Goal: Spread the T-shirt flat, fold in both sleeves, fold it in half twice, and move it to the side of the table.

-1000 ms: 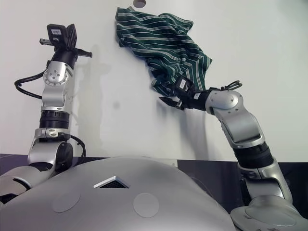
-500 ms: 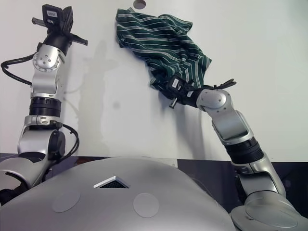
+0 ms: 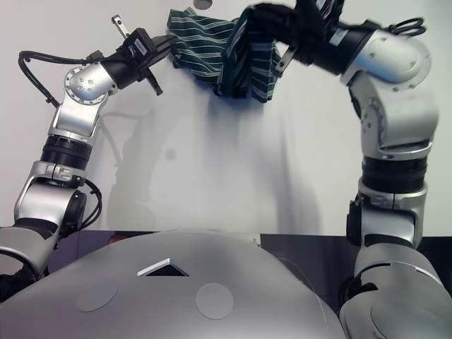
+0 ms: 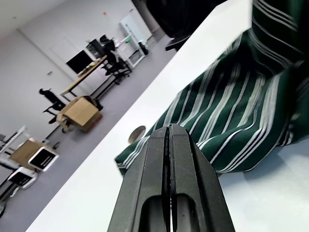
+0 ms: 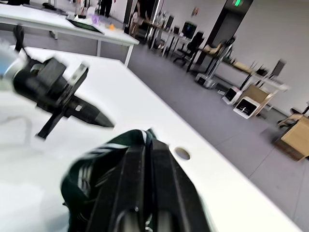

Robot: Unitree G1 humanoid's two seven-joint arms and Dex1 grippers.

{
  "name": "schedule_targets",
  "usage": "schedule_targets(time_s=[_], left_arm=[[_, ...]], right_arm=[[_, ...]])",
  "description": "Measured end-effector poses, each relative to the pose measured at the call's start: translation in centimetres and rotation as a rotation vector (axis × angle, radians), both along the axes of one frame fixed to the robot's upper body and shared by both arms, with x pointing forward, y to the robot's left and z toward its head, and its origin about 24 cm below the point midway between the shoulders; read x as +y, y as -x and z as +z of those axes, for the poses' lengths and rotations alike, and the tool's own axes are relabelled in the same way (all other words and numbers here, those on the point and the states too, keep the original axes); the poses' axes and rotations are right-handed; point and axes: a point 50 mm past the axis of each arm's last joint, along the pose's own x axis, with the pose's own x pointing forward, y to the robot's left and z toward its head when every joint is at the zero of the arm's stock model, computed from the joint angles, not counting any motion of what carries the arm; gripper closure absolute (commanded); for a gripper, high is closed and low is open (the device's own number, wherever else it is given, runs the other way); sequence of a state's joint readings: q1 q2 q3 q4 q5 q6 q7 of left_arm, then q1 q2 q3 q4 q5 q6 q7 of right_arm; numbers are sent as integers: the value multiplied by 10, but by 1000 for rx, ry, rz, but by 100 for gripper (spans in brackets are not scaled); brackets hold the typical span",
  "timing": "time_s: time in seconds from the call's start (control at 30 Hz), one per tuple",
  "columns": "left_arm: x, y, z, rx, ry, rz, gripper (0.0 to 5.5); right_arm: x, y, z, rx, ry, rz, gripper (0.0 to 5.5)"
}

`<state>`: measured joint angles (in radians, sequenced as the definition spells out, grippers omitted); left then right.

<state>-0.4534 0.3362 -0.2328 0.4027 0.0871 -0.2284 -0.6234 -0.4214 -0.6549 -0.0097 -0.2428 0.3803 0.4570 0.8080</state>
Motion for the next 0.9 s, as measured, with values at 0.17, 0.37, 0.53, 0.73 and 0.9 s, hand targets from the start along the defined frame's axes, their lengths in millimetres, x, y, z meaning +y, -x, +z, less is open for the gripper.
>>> schedule_targets(time_s=[0.17,0.37,0.53,0.73,0.9], left_arm=[[-34,12,10,9,70,-104,550],[-35,12,9,96,167,-60,502],[-40,17,13,146,179,-123,405],[-35,21,32,109,170,-139,402],[-19,19,71,37,279,-119,402]], right_arm=[[-4,-17,41,-113,-5,-21,546],[5,-39,71,-204,-3,-47,550],[18,-51,89,-246,-24,-39,550],[38,-56,134,-344,-114,-6,550],[34,-67,168,-357,-193,-75,550]])
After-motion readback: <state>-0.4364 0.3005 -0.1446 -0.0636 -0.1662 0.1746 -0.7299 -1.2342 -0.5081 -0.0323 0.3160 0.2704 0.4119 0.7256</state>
